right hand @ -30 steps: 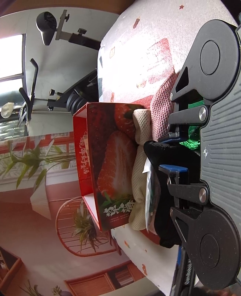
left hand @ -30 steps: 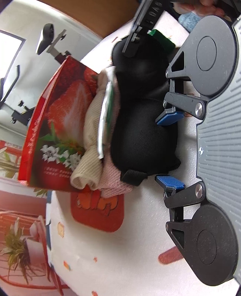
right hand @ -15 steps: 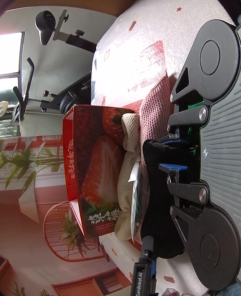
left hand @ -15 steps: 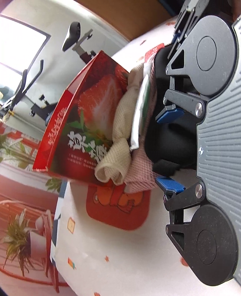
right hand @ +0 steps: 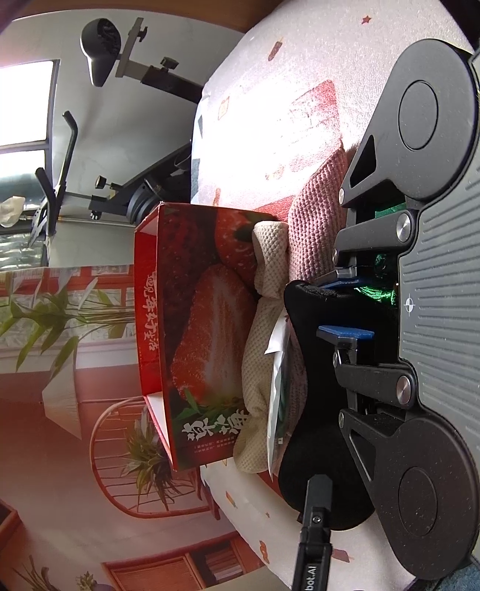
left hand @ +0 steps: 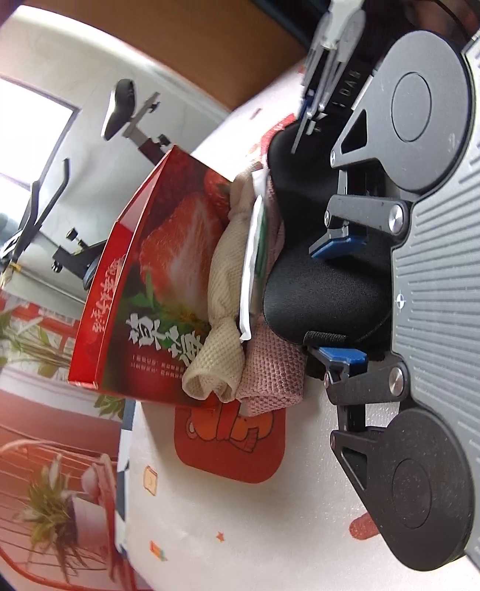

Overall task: Organize soft objects
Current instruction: 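Lift the black eye mask with both grippers toward the red box, then lower the eye mask into the red box and open both grippers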

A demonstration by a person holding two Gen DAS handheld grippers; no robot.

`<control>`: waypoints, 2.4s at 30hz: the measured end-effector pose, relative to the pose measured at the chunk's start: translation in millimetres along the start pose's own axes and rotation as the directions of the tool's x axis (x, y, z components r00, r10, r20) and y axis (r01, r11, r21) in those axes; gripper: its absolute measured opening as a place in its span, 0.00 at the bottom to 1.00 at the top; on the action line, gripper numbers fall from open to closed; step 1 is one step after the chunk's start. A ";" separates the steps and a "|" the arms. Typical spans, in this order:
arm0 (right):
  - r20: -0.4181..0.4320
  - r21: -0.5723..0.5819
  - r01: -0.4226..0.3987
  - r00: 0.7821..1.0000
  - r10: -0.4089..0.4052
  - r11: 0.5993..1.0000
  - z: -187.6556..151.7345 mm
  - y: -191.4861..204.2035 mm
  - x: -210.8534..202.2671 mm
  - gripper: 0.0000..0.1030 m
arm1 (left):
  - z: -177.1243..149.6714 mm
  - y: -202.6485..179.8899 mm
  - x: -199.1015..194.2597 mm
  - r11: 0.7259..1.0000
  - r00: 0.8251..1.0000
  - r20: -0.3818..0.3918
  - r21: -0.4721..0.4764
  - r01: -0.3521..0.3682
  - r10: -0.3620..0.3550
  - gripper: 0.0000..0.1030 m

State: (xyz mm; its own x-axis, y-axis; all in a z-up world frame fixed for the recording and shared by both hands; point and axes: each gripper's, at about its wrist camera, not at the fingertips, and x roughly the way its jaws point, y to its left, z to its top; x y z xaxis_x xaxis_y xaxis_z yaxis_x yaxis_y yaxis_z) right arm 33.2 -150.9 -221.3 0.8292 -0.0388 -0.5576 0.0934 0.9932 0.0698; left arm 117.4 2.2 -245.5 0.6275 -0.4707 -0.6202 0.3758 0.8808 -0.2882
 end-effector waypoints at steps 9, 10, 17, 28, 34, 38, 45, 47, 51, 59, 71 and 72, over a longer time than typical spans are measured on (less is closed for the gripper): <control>0.054 -0.010 -0.034 0.998 0.034 0.999 9.5 2.6 -15.9 0.16 | 1.7 -3.9 -17.3 0.999 0.997 0.069 0.035 -0.031 0.028 0.14; 0.061 -0.013 -0.039 0.997 0.040 0.999 10.8 3.6 -17.9 0.15 | 2.2 -6.3 -20.4 0.999 0.997 0.080 0.042 -0.023 0.020 0.13; 0.152 -0.022 -0.054 0.987 0.057 0.998 25.4 3.2 -37.9 0.14 | 9.0 -18.1 -40.9 0.996 0.983 0.183 0.081 -0.023 0.007 0.12; 0.219 -0.023 -0.067 0.973 0.071 0.997 39.5 -0.3 -52.0 0.14 | 17.7 -21.9 -49.8 0.997 0.966 0.256 0.063 -0.055 0.037 0.12; 0.233 -0.028 -0.079 0.969 0.084 0.996 60.5 2.1 -49.7 0.14 | 44.1 -16.9 -56.1 0.998 0.958 0.285 0.049 -0.048 0.033 0.12; 0.269 -0.037 -0.096 0.958 0.102 0.995 92.8 4.7 -45.2 0.14 | 71.0 -20.8 -60.3 0.995 0.945 0.325 0.067 -0.071 0.046 0.12; 0.302 -0.075 -0.113 0.944 0.131 0.991 146.1 9.0 -33.9 0.13 | 115.9 -33.6 -64.2 0.989 0.923 0.381 0.103 -0.104 0.058 0.12; 0.311 -0.101 -0.108 0.941 0.134 0.989 157.9 10.2 -30.2 0.13 | 124.6 -35.3 -60.7 0.987 0.921 0.384 0.106 -0.117 0.068 0.12; 0.323 -0.148 -0.079 0.938 0.124 0.986 178.7 11.1 -19.0 0.13 | 139.7 -38.5 -51.0 0.983 0.919 0.385 0.120 -0.137 0.081 0.12; 0.305 -0.154 -0.047 0.948 0.093 0.987 211.1 8.9 19.8 0.13 | 176.2 -32.5 -19.2 0.978 0.926 0.360 0.124 -0.169 0.114 0.12; 0.223 -0.178 -0.011 0.973 0.052 0.984 233.0 9.3 98.3 0.13 | 205.8 -24.5 50.3 0.971 0.947 0.267 0.109 -0.214 0.179 0.12; 0.208 -0.175 -0.012 0.977 0.049 0.985 232.4 7.9 104.7 0.13 | 205.7 -24.1 55.3 0.969 0.950 0.254 0.119 -0.218 0.183 0.12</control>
State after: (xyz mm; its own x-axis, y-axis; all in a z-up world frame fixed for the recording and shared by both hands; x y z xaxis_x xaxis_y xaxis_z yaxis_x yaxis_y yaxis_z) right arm 248.9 -172.7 -86.9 0.9293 -0.0121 -0.3690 -0.0145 0.9975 -0.0690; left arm 283.4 -55.8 -122.8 0.8378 -0.2994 -0.4565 0.3083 0.9496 -0.0571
